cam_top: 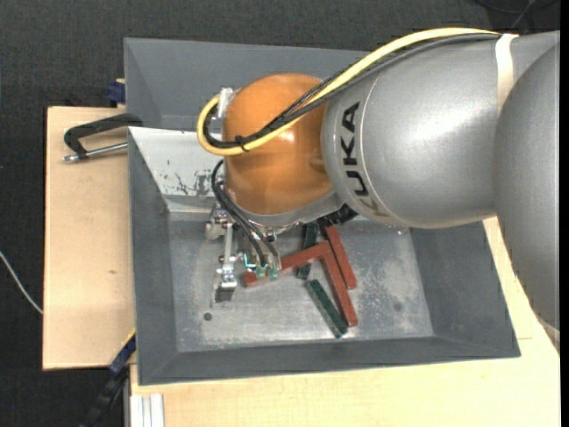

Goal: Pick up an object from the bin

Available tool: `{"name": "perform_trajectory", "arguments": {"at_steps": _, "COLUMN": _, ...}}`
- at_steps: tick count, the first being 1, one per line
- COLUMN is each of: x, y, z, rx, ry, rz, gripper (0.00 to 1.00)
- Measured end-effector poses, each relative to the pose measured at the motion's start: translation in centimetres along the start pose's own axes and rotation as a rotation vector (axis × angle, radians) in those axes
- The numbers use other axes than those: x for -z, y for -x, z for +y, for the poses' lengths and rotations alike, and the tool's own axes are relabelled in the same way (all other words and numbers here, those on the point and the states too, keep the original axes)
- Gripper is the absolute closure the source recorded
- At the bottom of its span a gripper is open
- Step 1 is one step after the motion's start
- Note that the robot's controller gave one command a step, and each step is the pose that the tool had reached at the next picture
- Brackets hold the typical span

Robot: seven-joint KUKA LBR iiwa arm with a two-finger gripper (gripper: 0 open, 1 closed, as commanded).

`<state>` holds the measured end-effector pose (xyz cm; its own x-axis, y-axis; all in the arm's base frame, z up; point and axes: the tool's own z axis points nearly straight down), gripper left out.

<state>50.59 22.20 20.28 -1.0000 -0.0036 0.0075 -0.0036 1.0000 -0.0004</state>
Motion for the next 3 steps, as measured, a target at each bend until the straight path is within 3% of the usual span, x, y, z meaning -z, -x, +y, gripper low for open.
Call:
{"name": "perform_trajectory", "arguments": {"at_steps": 1, "x": 0.4, "y": 0.2, "z": -0.1, "rx": -0.003, "ry": 0.002, "rz": -0.008, "gripper": 0.00}}
{"name": "perform_trajectory", "arguments": {"at_steps": 2, "x": -0.2, "y": 2.0, "z": -3.7, "rx": 0.094, "ry": 0.002, "rz": -0.008, "gripper": 0.00}}
{"name": "perform_trajectory", "arguments": {"at_steps": 3, "x": -4.8, "y": 3.6, "z": -6.3, "rx": 0.188, "ry": 0.001, "rz": -0.016, "gripper": 0.00}}
